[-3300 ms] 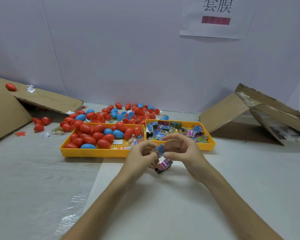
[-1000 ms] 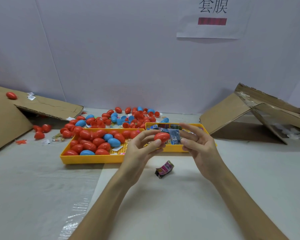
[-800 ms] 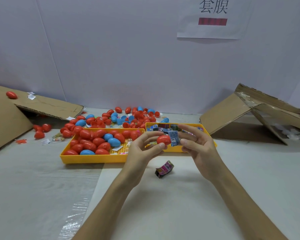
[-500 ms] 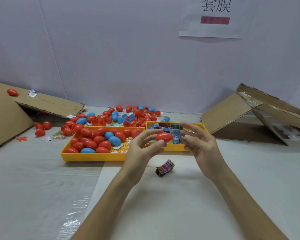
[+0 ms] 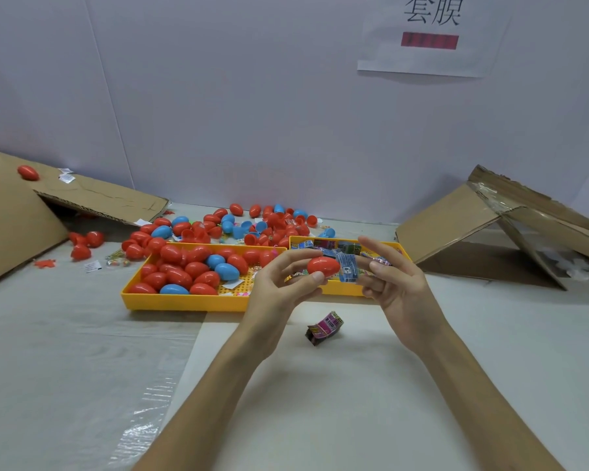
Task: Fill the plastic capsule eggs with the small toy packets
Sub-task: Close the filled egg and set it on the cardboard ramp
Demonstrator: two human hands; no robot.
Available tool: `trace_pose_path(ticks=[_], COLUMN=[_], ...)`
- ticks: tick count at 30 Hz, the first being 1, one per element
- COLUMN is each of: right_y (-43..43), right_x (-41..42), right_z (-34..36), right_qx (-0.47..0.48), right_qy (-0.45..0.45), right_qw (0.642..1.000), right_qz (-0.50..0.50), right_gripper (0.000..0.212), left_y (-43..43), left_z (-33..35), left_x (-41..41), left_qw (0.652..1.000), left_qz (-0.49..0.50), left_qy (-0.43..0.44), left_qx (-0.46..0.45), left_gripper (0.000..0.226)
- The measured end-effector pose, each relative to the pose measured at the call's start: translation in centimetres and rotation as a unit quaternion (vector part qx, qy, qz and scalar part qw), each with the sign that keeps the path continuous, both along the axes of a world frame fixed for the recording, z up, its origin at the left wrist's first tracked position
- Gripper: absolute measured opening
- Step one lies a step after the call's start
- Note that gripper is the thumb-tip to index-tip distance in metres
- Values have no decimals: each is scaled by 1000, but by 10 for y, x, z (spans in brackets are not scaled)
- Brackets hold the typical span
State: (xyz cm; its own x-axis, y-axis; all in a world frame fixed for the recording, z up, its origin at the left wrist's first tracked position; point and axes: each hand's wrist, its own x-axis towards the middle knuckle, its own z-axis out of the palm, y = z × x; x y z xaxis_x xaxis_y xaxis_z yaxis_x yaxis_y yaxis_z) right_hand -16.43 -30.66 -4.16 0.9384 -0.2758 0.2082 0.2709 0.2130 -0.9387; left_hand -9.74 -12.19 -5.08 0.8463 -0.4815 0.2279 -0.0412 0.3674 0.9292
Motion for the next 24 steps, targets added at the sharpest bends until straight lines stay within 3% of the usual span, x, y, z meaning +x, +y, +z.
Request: trace_pose_path(ticks=[14,24], right_y=[-1,0], right_x=[0,1], right_z=[-1,-3], right_qx=[-5,-74], right_qy=[1,18], right_qw=[1000,997], right_qz=[10,-14], right_gripper=[39,43], left_y=[-2,-3], left_z=[-6,-7], left_x=[4,4], left_qw=[998,994], left_qz=[23,23], left_qy=[-32,-61], left_qx=[42,84], left_gripper=[31,29])
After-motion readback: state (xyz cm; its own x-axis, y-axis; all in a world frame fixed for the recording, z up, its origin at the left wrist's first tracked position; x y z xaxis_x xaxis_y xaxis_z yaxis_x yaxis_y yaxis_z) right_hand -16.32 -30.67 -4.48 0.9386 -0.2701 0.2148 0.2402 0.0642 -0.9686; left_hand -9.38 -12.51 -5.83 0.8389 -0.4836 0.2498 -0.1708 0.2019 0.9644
